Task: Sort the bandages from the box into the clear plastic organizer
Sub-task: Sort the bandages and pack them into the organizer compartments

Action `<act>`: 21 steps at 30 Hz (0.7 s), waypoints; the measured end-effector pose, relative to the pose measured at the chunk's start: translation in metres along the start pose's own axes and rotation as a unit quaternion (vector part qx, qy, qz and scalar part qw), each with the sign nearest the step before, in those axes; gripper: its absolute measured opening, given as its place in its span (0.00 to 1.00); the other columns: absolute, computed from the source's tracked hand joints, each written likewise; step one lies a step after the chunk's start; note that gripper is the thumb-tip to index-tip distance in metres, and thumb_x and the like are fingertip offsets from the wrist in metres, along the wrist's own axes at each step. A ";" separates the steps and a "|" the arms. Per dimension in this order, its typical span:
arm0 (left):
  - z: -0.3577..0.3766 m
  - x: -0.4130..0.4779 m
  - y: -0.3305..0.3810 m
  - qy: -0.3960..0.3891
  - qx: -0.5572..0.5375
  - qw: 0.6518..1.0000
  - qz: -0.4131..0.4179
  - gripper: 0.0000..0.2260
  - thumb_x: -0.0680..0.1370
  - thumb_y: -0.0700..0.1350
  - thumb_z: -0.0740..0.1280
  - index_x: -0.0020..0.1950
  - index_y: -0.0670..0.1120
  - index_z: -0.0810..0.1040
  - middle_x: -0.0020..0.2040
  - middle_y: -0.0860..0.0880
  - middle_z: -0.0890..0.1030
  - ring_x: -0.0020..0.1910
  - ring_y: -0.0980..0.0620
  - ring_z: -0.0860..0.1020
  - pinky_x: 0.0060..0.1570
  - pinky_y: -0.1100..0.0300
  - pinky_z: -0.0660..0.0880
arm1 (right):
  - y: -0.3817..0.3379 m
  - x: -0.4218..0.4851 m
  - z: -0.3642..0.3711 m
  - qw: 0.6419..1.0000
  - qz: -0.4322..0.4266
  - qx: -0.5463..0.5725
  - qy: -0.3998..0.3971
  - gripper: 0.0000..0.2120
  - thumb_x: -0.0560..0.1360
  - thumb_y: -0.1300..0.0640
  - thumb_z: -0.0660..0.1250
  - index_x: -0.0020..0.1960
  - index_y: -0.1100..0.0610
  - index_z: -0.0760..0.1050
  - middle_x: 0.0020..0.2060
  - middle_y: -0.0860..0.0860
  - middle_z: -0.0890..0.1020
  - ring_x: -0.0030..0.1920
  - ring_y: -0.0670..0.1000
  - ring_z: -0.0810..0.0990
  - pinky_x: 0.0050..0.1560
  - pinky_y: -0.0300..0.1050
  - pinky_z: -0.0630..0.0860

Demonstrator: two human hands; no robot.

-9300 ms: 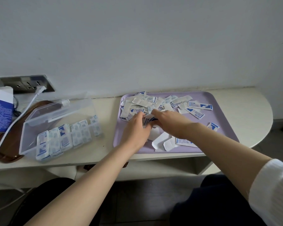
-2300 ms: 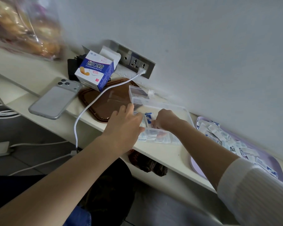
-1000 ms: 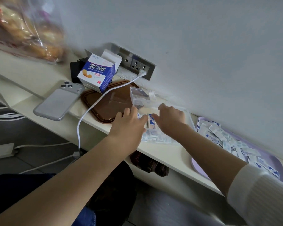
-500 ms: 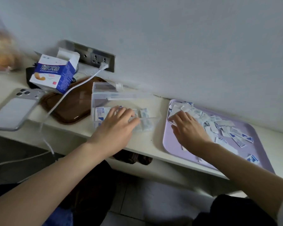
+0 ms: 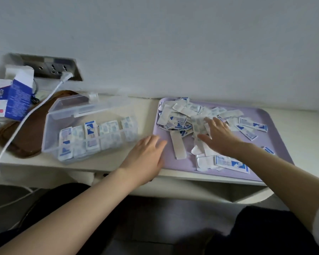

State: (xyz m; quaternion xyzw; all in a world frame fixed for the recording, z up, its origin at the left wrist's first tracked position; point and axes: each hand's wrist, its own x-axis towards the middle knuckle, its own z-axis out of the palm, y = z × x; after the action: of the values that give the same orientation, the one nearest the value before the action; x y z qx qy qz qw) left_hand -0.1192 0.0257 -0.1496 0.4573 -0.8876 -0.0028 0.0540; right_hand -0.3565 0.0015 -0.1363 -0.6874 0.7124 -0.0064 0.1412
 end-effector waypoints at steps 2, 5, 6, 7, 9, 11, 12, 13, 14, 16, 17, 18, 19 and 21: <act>0.008 0.013 0.011 -0.046 -0.011 0.999 -0.020 0.25 0.69 0.49 0.48 0.55 0.42 0.78 0.51 0.42 0.78 0.53 0.42 0.77 0.56 0.55 0.71 | -0.002 -0.004 -0.001 0.998 -0.042 -0.016 -0.041 0.30 0.79 0.46 0.56 0.75 0.56 0.50 0.73 0.56 0.57 0.72 0.57 0.56 0.72 0.54 0.54; 0.017 0.028 0.024 -0.049 -0.036 0.998 -0.025 0.31 0.70 0.53 0.42 0.62 0.41 0.72 0.61 0.41 0.73 0.62 0.41 0.71 0.65 0.50 0.62 | -0.009 -0.006 0.000 0.996 -0.069 0.050 -0.036 0.33 0.77 0.46 0.61 0.75 0.56 0.51 0.73 0.54 0.60 0.72 0.54 0.59 0.70 0.49 0.59; 0.018 0.032 0.027 -0.051 -0.045 0.997 -0.029 0.30 0.72 0.53 0.42 0.63 0.42 0.71 0.63 0.43 0.72 0.63 0.42 0.69 0.66 0.50 0.61 | -0.011 -0.006 0.001 0.994 -0.080 0.068 -0.033 0.33 0.76 0.46 0.63 0.74 0.56 0.52 0.72 0.54 0.61 0.71 0.53 0.60 0.69 0.48 0.60; 0.019 0.033 0.029 -0.047 -0.061 0.996 -0.035 0.25 0.75 0.52 0.44 0.63 0.43 0.70 0.64 0.44 0.72 0.64 0.44 0.68 0.65 0.51 0.62 | -0.013 -0.007 0.002 0.993 -0.088 0.074 -0.036 0.33 0.76 0.46 0.64 0.74 0.56 0.54 0.72 0.54 0.62 0.71 0.53 0.61 0.68 0.47 0.61; 0.020 0.037 0.032 -0.034 -0.098 0.994 -0.035 0.15 0.79 0.46 0.53 0.63 0.44 0.70 0.63 0.46 0.72 0.64 0.46 0.68 0.64 0.53 0.63 | -0.014 -0.006 0.003 0.990 -0.098 0.088 -0.041 0.32 0.75 0.46 0.65 0.73 0.56 0.56 0.70 0.54 0.64 0.69 0.53 0.64 0.66 0.46 0.63; 0.017 0.038 0.033 -0.020 -0.124 0.991 -0.033 0.13 0.79 0.43 0.56 0.63 0.45 0.71 0.62 0.47 0.73 0.63 0.47 0.69 0.62 0.55 0.64 | -0.013 -0.003 0.002 0.988 -0.092 0.116 -0.035 0.33 0.74 0.48 0.67 0.72 0.56 0.57 0.69 0.54 0.66 0.68 0.54 0.66 0.66 0.46 0.63; 0.016 0.038 0.034 -0.019 -0.137 0.990 -0.033 0.14 0.79 0.41 0.57 0.64 0.46 0.71 0.62 0.47 0.73 0.64 0.47 0.69 0.62 0.56 0.64 | -0.012 -0.002 0.001 0.986 -0.084 0.139 -0.028 0.33 0.74 0.50 0.68 0.72 0.58 0.57 0.69 0.55 0.66 0.68 0.54 0.67 0.67 0.47 0.64; 0.015 0.038 0.034 -0.020 -0.150 0.988 -0.030 0.14 0.79 0.41 0.57 0.64 0.46 0.71 0.63 0.48 0.74 0.64 0.48 0.69 0.62 0.56 0.64 | -0.011 0.000 0.001 0.983 -0.070 0.168 -0.017 0.33 0.74 0.53 0.69 0.72 0.59 0.57 0.69 0.56 0.67 0.67 0.54 0.68 0.67 0.47 0.65; 0.014 0.038 0.034 -0.024 -0.158 0.987 -0.026 0.15 0.79 0.40 0.57 0.65 0.46 0.71 0.63 0.48 0.74 0.64 0.48 0.69 0.63 0.56 0.64 | -0.011 0.002 0.000 0.978 -0.053 0.202 -0.003 0.32 0.74 0.55 0.69 0.71 0.61 0.58 0.69 0.56 0.68 0.67 0.55 0.69 0.66 0.47 0.66; 0.013 0.039 0.035 -0.031 -0.160 0.986 -0.022 0.16 0.79 0.41 0.56 0.66 0.48 0.70 0.64 0.49 0.73 0.65 0.49 0.68 0.63 0.55 0.65 | -0.013 0.005 0.000 0.967 -0.018 0.253 0.020 0.31 0.73 0.56 0.70 0.70 0.62 0.59 0.68 0.58 0.68 0.65 0.56 0.70 0.65 0.47 0.67; 0.013 0.039 0.036 -0.033 -0.154 0.987 -0.023 0.17 0.79 0.41 0.56 0.67 0.49 0.69 0.64 0.49 0.72 0.65 0.49 0.68 0.63 0.54 0.65 | -0.015 0.006 0.001 0.964 -0.006 0.264 0.025 0.32 0.72 0.56 0.71 0.70 0.62 0.59 0.68 0.58 0.68 0.64 0.56 0.70 0.64 0.46 0.66; 0.013 0.039 0.037 -0.036 -0.144 0.989 -0.024 0.17 0.80 0.42 0.56 0.68 0.50 0.69 0.64 0.49 0.72 0.65 0.49 0.68 0.63 0.54 0.64 | -0.017 0.007 0.002 0.963 0.005 0.270 0.027 0.34 0.72 0.56 0.72 0.70 0.63 0.58 0.67 0.59 0.68 0.64 0.57 0.70 0.63 0.45 0.66; 0.012 0.039 0.038 -0.037 -0.132 0.990 -0.023 0.17 0.80 0.43 0.56 0.68 0.51 0.69 0.64 0.49 0.71 0.65 0.48 0.67 0.63 0.54 0.64 | -0.019 0.008 0.004 0.962 0.017 0.272 0.029 0.35 0.71 0.57 0.72 0.70 0.63 0.58 0.67 0.59 0.68 0.64 0.57 0.71 0.62 0.44 0.65; 0.012 0.038 0.039 -0.036 -0.121 0.992 -0.023 0.16 0.80 0.44 0.55 0.68 0.52 0.70 0.64 0.50 0.71 0.65 0.49 0.67 0.62 0.54 0.64 | -0.022 0.009 0.007 0.959 0.042 0.279 0.035 0.35 0.70 0.59 0.73 0.69 0.65 0.58 0.65 0.60 0.69 0.63 0.57 0.70 0.59 0.44 0.66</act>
State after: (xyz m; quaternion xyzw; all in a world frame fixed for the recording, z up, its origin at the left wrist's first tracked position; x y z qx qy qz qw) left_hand -0.1743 0.0167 -0.1558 0.4672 -0.8715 -0.1278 0.0763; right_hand -0.3333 -0.0078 -0.1398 -0.5898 0.7148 -0.2233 0.3023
